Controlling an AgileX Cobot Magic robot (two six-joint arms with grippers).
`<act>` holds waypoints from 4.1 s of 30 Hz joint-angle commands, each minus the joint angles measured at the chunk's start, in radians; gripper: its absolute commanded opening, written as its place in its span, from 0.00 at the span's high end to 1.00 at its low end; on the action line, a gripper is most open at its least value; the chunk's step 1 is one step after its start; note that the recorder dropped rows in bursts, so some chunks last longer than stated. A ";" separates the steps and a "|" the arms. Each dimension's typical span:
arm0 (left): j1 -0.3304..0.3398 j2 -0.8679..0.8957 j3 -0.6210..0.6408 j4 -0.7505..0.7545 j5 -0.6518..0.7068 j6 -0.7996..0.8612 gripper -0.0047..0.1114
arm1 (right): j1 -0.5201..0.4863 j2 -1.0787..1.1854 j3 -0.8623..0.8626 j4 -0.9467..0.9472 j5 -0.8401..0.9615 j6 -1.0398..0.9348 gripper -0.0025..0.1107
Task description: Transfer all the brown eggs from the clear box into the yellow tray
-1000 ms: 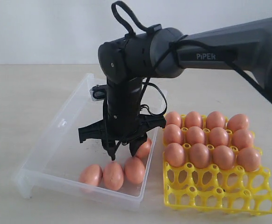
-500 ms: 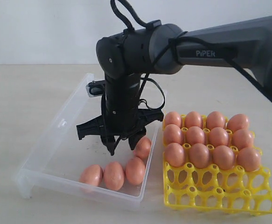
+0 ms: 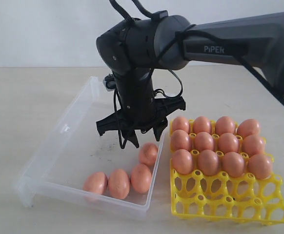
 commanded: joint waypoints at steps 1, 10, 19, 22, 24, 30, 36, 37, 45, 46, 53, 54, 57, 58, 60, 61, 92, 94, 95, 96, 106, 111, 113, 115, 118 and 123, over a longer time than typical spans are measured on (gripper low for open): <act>-0.008 -0.003 0.003 -0.002 -0.001 -0.008 0.92 | -0.001 0.024 -0.002 0.008 0.006 0.014 0.66; -0.008 -0.003 0.003 -0.002 -0.001 -0.008 0.92 | -0.001 0.064 -0.002 0.028 0.006 0.011 0.66; -0.008 -0.003 0.003 -0.002 -0.006 -0.008 0.92 | -0.001 0.098 -0.002 0.048 0.006 -0.020 0.45; -0.008 -0.003 0.003 -0.002 -0.006 -0.008 0.92 | -0.001 0.115 -0.002 0.037 -0.003 -0.020 0.35; -0.008 -0.003 0.003 -0.002 -0.006 -0.008 0.92 | -0.001 0.123 -0.002 0.024 -0.005 -0.020 0.35; -0.008 -0.003 0.003 -0.002 -0.006 -0.008 0.92 | -0.001 0.132 -0.002 0.017 -0.021 -0.016 0.41; -0.008 -0.003 0.003 -0.002 -0.006 -0.008 0.92 | -0.001 0.132 -0.002 0.021 -0.029 -0.023 0.61; -0.008 -0.003 0.003 -0.002 -0.006 -0.008 0.92 | -0.001 0.132 -0.002 0.021 -0.029 -0.031 0.67; -0.008 -0.003 0.003 -0.002 -0.002 -0.008 0.92 | 0.001 0.125 -0.002 -0.079 -0.067 -0.131 0.98; -0.008 -0.003 0.003 -0.002 -0.002 -0.008 0.92 | 0.003 0.120 -0.002 -0.092 -0.086 -0.131 0.98; -0.008 -0.003 0.003 -0.002 -0.002 -0.008 0.92 | 0.038 0.026 -0.002 -0.116 -0.351 -0.135 0.98; -0.008 -0.003 0.003 -0.002 -0.002 -0.008 0.92 | 0.041 0.012 -0.002 -0.116 -0.370 -0.141 0.98; -0.008 -0.003 0.003 -0.002 -0.002 -0.008 0.92 | 0.059 -0.020 -0.002 -0.120 -0.406 -0.160 0.98; -0.008 -0.003 0.003 -0.002 -0.002 -0.008 0.92 | 0.069 -0.029 -0.002 -0.123 -0.419 -0.162 0.98; -0.008 -0.003 0.003 -0.002 -0.002 -0.008 0.92 | 0.082 -0.044 -0.002 -0.139 -0.441 -0.162 0.98; -0.008 -0.003 0.003 -0.002 -0.002 -0.008 0.92 | 0.089 -0.048 -0.002 -0.147 -0.445 -0.162 0.98; -0.008 -0.003 0.003 -0.002 -0.001 -0.008 0.92 | 0.138 -0.744 1.200 -1.561 -0.743 1.528 0.98; -0.008 -0.003 0.003 -0.002 -0.001 -0.008 0.92 | 0.138 -0.744 1.253 -1.561 -0.718 1.528 0.98; -0.008 -0.003 0.003 -0.002 -0.001 -0.008 0.92 | 0.138 -0.744 1.265 -1.561 -0.712 1.528 0.98; -0.008 -0.003 0.003 -0.002 -0.001 -0.008 0.92 | 0.138 -0.744 1.265 -1.561 -0.714 1.528 0.98; -0.008 -0.003 0.003 -0.002 -0.006 -0.008 0.92 | 0.138 -0.990 1.093 -1.561 -0.993 1.290 0.98; -0.008 -0.003 0.003 -0.002 -0.006 -0.008 0.92 | 0.138 -1.110 1.063 -1.474 -0.534 0.977 0.98; -0.008 -0.003 0.003 -0.002 -0.006 -0.008 0.92 | 0.138 -1.135 1.032 -1.329 -0.367 0.752 0.98; -0.008 -0.003 0.003 -0.002 0.001 -0.008 0.92 | 0.138 -1.144 0.992 -1.186 -0.195 0.561 0.98; -0.008 -0.003 0.003 -0.002 0.001 -0.008 0.92 | 0.138 -1.153 0.951 -0.939 -0.052 0.355 0.98; -0.008 -0.003 0.003 -0.002 -0.001 -0.008 0.92 | 0.138 -1.153 1.034 -0.528 -0.494 0.161 0.98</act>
